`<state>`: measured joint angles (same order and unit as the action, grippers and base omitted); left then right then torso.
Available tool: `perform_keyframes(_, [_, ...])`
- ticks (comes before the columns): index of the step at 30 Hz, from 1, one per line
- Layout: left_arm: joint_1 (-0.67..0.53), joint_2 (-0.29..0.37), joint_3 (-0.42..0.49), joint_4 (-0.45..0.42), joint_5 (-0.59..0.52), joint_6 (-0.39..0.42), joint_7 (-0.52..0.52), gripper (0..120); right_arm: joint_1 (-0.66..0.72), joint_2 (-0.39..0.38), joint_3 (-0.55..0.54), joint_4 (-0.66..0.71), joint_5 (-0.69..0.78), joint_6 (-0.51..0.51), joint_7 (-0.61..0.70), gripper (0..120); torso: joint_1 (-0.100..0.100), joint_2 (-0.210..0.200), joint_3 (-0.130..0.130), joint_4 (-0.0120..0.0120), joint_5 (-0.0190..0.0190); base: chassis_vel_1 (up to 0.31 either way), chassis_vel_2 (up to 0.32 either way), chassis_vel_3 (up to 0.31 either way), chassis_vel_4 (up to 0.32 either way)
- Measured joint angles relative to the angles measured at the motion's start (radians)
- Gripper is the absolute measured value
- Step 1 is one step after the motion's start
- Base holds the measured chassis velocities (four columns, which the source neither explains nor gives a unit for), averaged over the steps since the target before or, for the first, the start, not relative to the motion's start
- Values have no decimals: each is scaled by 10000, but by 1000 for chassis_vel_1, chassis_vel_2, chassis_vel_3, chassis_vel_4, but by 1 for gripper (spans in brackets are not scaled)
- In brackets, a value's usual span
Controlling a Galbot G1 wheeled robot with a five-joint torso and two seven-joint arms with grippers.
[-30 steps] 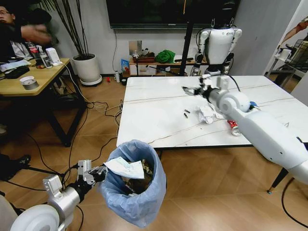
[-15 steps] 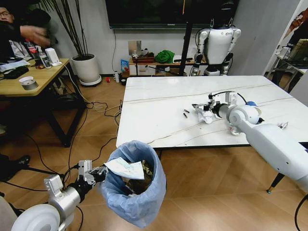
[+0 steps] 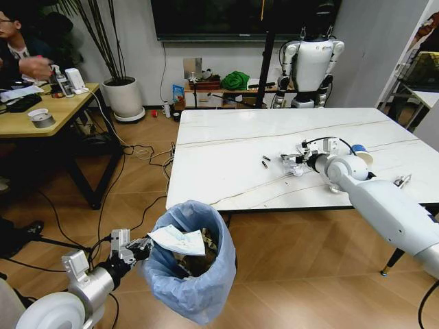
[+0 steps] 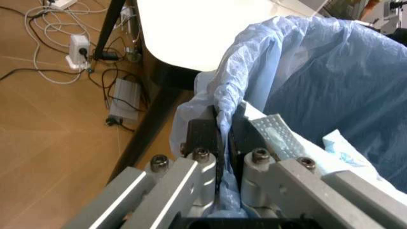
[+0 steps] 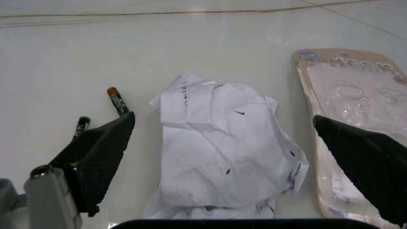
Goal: Pick up the trash bin and place the trash from the table into it.
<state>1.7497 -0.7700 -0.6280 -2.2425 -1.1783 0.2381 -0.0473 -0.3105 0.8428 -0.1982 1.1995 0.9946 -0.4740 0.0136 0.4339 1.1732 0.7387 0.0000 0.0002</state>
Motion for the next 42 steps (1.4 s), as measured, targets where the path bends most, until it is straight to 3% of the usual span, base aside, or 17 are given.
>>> perform_keyframes(16, [-81, 67, -14, 28, -38, -5, -1, 0, 94, 344, -62, -805, -119, 219, -204, 100, 0, 0, 0, -1, -1, 0, 0, 0, 0])
perform_keyframes(23, [-124, 80, -15, 75, -67, -6, -10, 0, 250, 466, -211, -891, -107, 259, -220, 77, 0, 0, 0, 1, -2, 0, 0, 0, 0])
perform_keyframes(31, [-139, 101, -19, 106, -74, -9, -9, 0, 196, 486, -317, -874, -131, 253, -260, 42, 0, 0, 1, 0, -1, 0, 0, 0, 0])
perform_keyframes(42, [-191, 104, 45, 147, -76, -9, -3, 0, 157, 253, -259, -417, -103, 245, -320, 7, 0, 0, 1, 0, -1, 0, 0, 0, 0])
